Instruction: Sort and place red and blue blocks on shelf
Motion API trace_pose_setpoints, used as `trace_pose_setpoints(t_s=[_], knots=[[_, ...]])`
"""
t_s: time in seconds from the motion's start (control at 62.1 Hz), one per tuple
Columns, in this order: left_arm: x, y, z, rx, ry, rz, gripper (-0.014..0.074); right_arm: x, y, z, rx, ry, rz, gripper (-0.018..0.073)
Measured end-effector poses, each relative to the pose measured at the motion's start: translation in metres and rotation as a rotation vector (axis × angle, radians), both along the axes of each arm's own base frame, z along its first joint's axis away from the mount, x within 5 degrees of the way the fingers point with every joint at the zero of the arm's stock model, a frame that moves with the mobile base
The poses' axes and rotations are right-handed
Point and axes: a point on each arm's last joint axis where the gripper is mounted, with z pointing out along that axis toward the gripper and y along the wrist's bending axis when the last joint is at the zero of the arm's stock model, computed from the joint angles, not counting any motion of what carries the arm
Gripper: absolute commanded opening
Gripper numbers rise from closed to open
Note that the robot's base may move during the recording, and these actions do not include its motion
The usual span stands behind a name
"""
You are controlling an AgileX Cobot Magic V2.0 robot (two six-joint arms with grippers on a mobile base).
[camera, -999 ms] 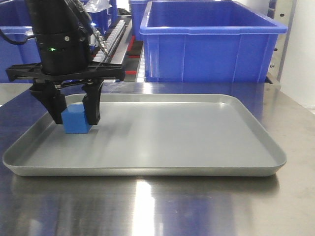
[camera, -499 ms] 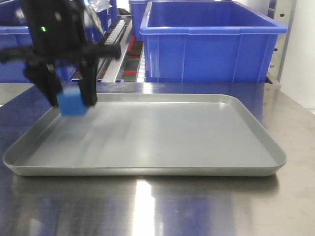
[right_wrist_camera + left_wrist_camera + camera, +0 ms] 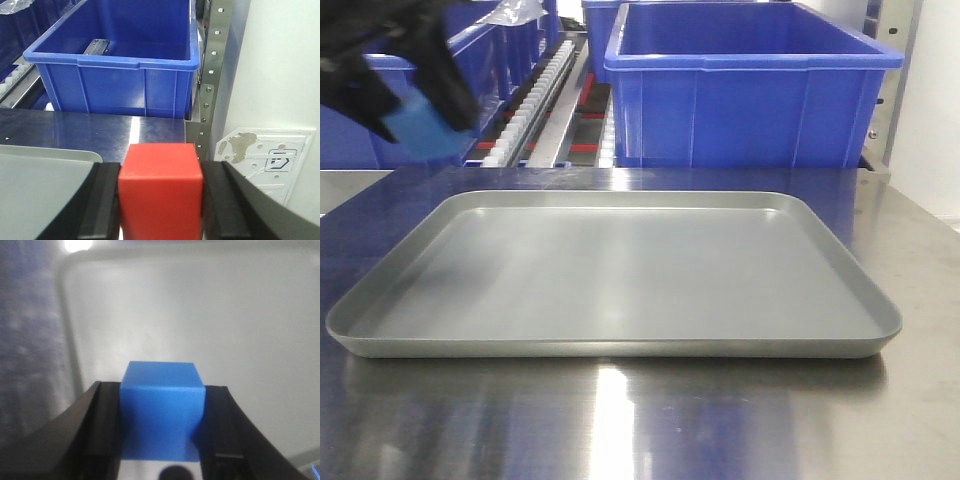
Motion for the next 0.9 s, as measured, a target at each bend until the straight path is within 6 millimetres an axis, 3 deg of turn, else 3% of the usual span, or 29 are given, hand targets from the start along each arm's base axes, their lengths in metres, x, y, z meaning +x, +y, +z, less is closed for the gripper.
trace_pose_setpoints(t_s=[0.226,0.516,0.693,0.902], knots=[[-0.036,0.043,-0.002,-0.047,-0.242,0.110,0.0125,0.000,0.000,0.000,0.000,0.000,0.000,0.0052],[-0.092,0.087,-0.003,0.052,-0.518,0.158,0.0125,0.000,0.000,0.000,0.000,0.000,0.000,0.0052],[-0.122,0.105,-0.011,0.099,-0.593,0.223,0.0125,0.000,0.000,0.000,0.000,0.000,0.000,0.0052],[-0.151,0.113,-0.009,0.105,-0.708,0.261,0.0125,0.000,0.000,0.000,0.000,0.000,0.000,0.0052]])
